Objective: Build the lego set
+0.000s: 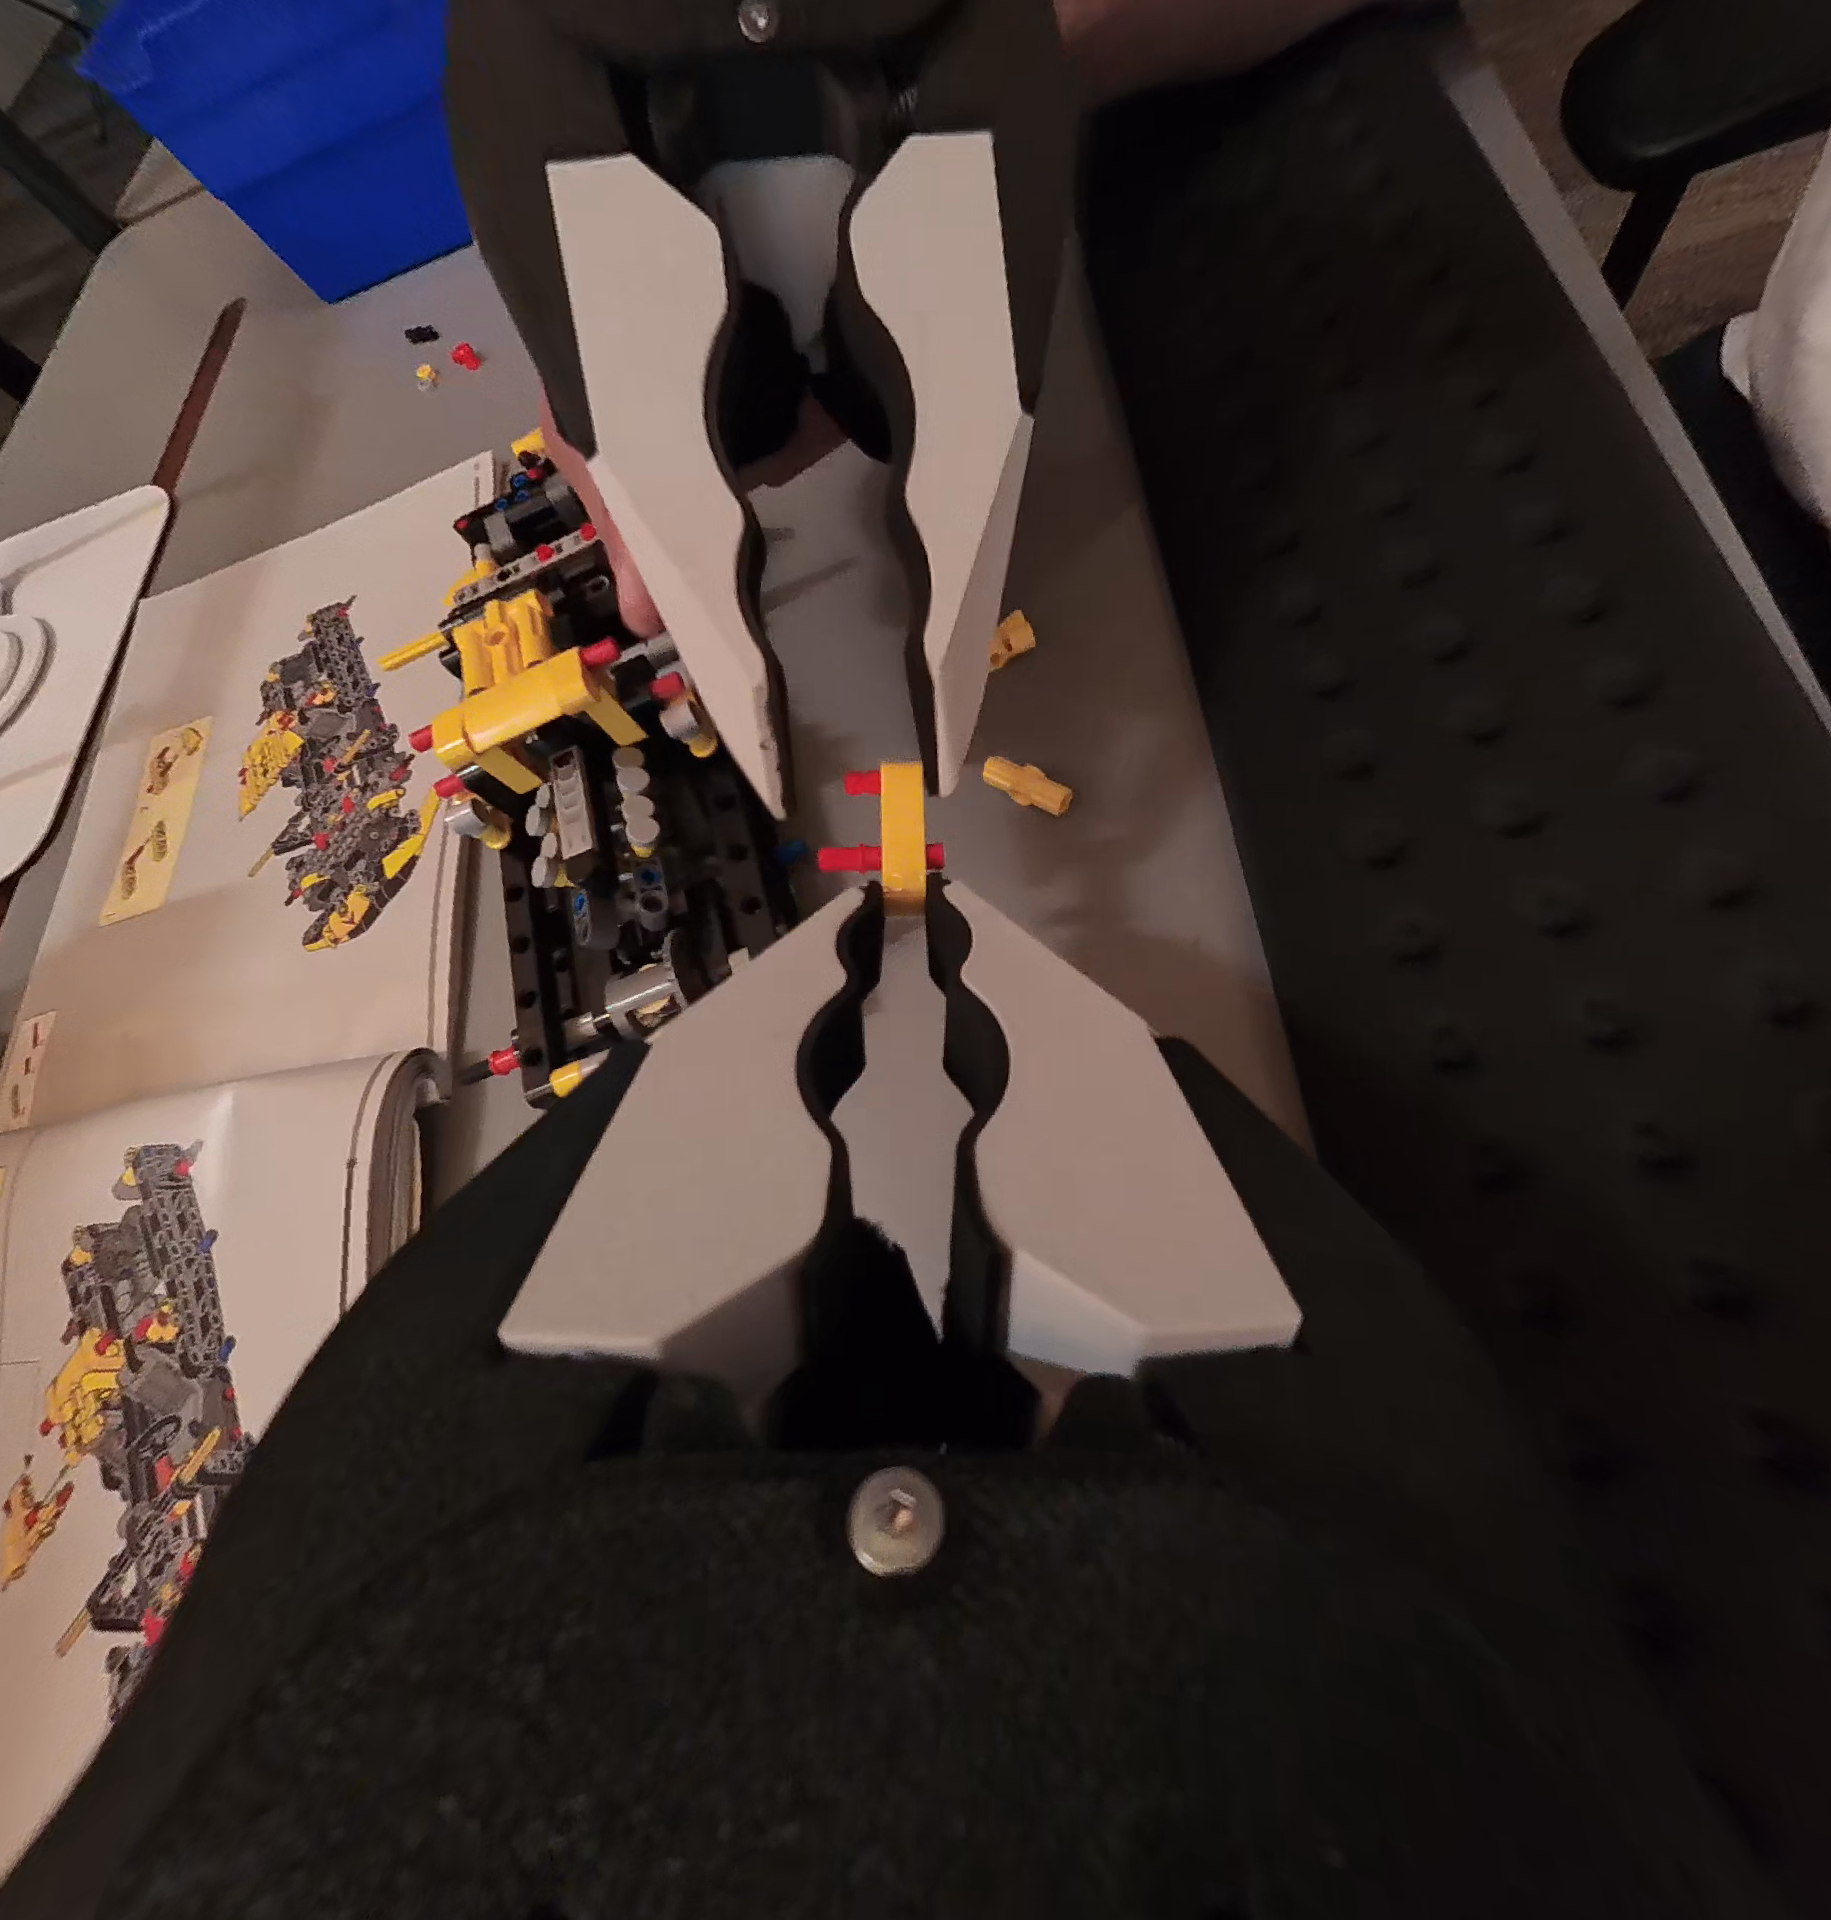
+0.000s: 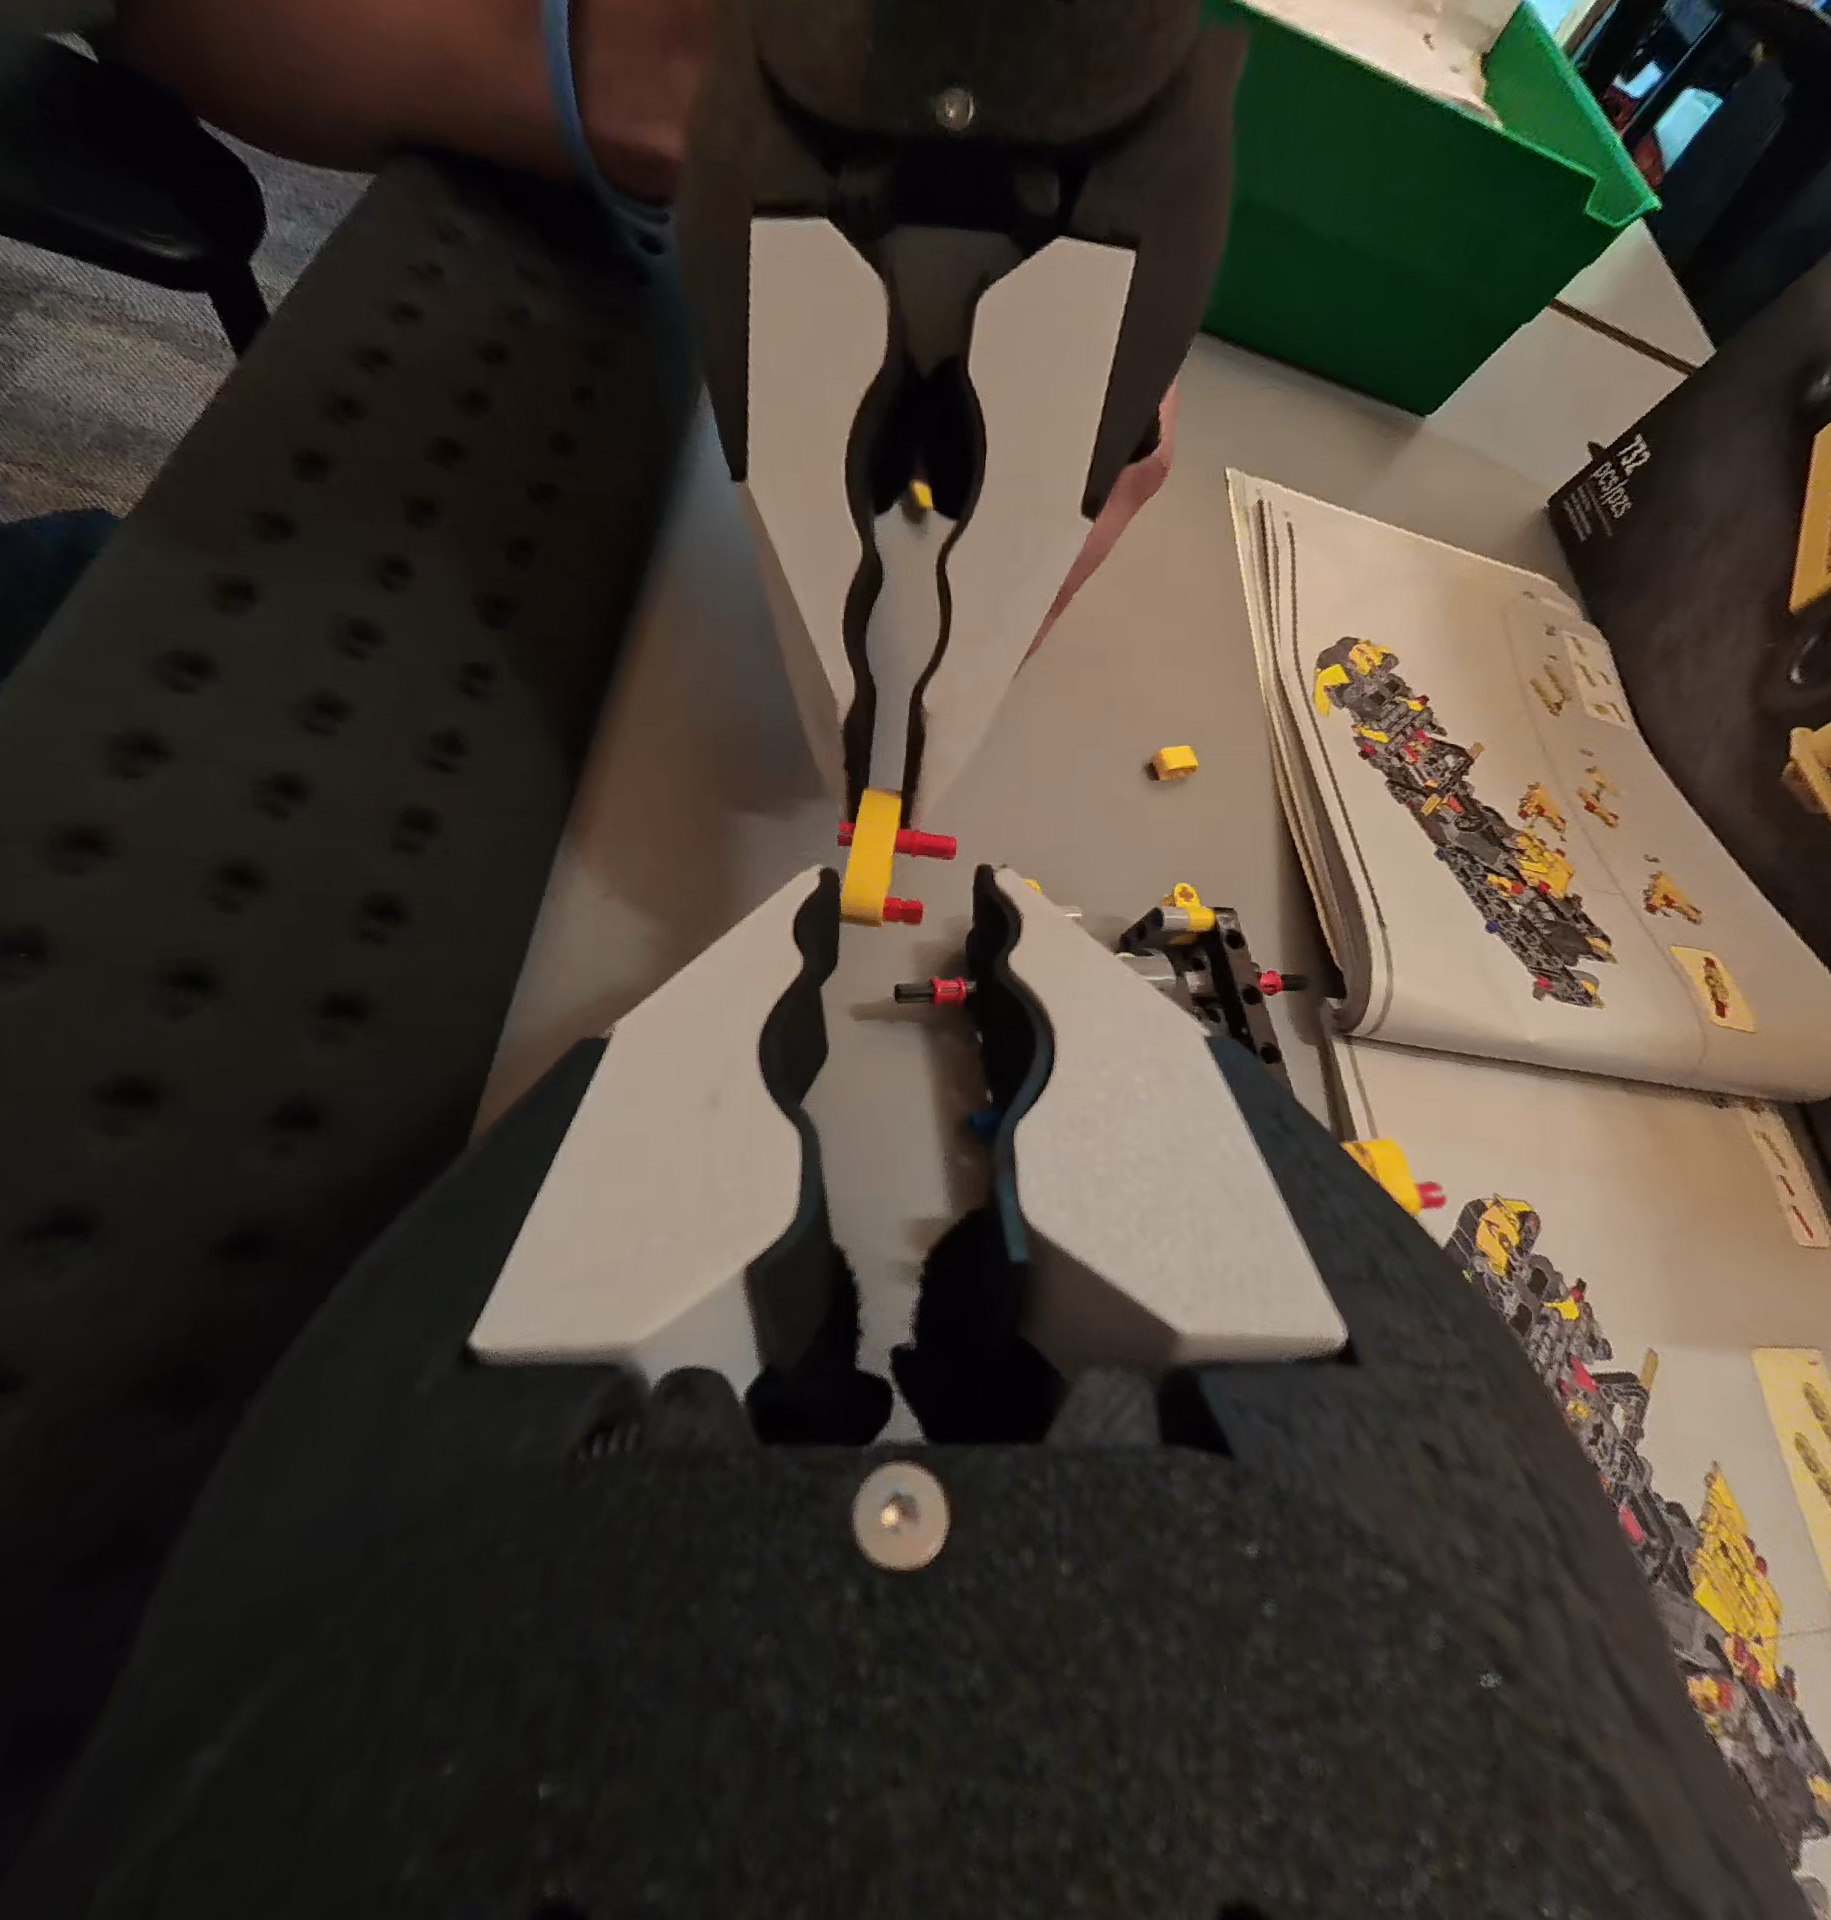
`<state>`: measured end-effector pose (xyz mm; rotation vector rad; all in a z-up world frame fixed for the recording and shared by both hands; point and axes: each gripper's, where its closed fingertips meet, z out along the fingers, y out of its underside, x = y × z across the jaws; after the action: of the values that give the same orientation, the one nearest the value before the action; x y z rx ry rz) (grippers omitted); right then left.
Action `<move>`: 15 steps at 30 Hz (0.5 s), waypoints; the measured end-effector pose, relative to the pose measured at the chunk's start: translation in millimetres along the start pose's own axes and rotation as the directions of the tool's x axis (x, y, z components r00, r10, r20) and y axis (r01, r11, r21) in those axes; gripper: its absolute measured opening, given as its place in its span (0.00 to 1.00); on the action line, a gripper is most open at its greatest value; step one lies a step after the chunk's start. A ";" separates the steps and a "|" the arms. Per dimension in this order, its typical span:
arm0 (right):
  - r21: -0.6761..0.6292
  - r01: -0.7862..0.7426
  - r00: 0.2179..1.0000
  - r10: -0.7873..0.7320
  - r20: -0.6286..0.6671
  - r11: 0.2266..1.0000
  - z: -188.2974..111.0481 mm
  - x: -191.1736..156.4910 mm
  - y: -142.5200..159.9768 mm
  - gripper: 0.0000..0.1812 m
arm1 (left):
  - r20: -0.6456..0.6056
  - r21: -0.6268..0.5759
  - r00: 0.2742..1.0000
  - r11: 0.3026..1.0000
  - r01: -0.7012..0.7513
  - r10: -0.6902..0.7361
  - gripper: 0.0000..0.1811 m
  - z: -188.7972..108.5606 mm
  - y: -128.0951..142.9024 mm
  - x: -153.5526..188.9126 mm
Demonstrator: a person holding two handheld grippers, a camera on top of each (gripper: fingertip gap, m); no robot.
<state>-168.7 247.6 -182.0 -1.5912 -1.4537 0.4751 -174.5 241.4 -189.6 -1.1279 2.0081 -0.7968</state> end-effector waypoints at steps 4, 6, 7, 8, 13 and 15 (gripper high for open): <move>-0.116 0.055 0.998 -0.058 -0.026 0.992 10.2 0.3 11.2 0.14 | 0.027 -0.082 0.999 0.996 -0.039 0.041 0.04 7.1 10.2 0.3; -0.168 0.107 0.993 -0.115 -0.039 0.980 13.5 -0.6 15.9 0.13 | 0.046 -0.123 0.996 0.990 -0.070 0.076 0.04 9.5 14.2 -0.1; -0.191 0.139 0.987 -0.151 -0.047 0.972 15.1 -1.2 17.5 0.12 | 0.056 -0.142 0.994 0.986 -0.090 0.099 0.04 10.2 15.6 -0.4; -0.217 0.166 0.982 -0.182 -0.054 0.962 16.5 -1.6 19.2 0.11 | 0.065 -0.162 0.991 0.981 -0.109 0.121 0.04 10.8 16.8 -0.5; -0.295 0.210 0.968 -0.241 -0.076 0.932 20.6 -0.9 22.1 0.13 | 0.097 -0.225 0.975 0.959 -0.174 0.200 0.04 13.5 17.2 -0.3; -0.299 0.215 0.966 -0.248 -0.074 0.929 21.7 -2.2 22.4 0.12 | 0.098 -0.236 0.973 0.954 -0.183 0.210 0.04 14.0 17.5 0.4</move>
<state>-173.0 255.5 -212.0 -1.6123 -1.6568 0.0348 -171.5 246.2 -211.2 -1.0509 2.1047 -0.3957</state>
